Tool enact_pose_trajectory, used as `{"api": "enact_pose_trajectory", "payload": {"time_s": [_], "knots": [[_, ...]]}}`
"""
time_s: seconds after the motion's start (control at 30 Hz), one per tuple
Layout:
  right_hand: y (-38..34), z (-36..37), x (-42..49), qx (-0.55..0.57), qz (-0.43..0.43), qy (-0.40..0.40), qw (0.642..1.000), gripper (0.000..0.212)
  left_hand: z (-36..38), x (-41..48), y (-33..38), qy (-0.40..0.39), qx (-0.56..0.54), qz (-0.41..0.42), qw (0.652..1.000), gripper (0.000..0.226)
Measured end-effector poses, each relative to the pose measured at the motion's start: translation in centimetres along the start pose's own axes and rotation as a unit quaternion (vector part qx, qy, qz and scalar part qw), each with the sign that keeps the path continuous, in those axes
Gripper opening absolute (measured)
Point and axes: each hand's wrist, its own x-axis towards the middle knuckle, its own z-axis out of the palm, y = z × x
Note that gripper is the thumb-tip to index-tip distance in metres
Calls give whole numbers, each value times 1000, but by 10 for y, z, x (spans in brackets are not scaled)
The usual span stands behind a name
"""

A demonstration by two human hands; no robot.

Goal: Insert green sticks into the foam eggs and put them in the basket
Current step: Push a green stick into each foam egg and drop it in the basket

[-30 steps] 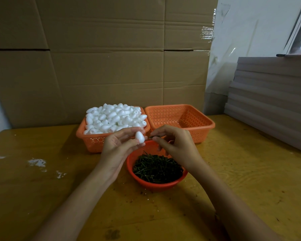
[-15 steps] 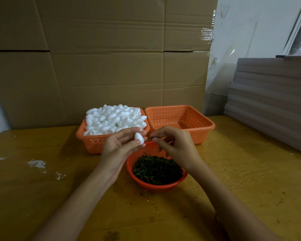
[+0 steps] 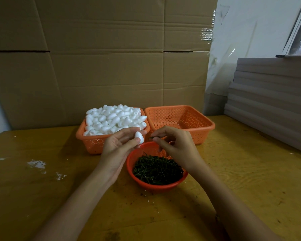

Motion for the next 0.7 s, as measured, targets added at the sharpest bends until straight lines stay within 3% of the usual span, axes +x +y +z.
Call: {"api": "enact_pose_trajectory", "payload": {"time_s": [0.7], "knots": [[-5, -2, -2, -4, -54, 21, 998, 8, 1, -1, 2, 8, -54, -12, 998, 27]]}}
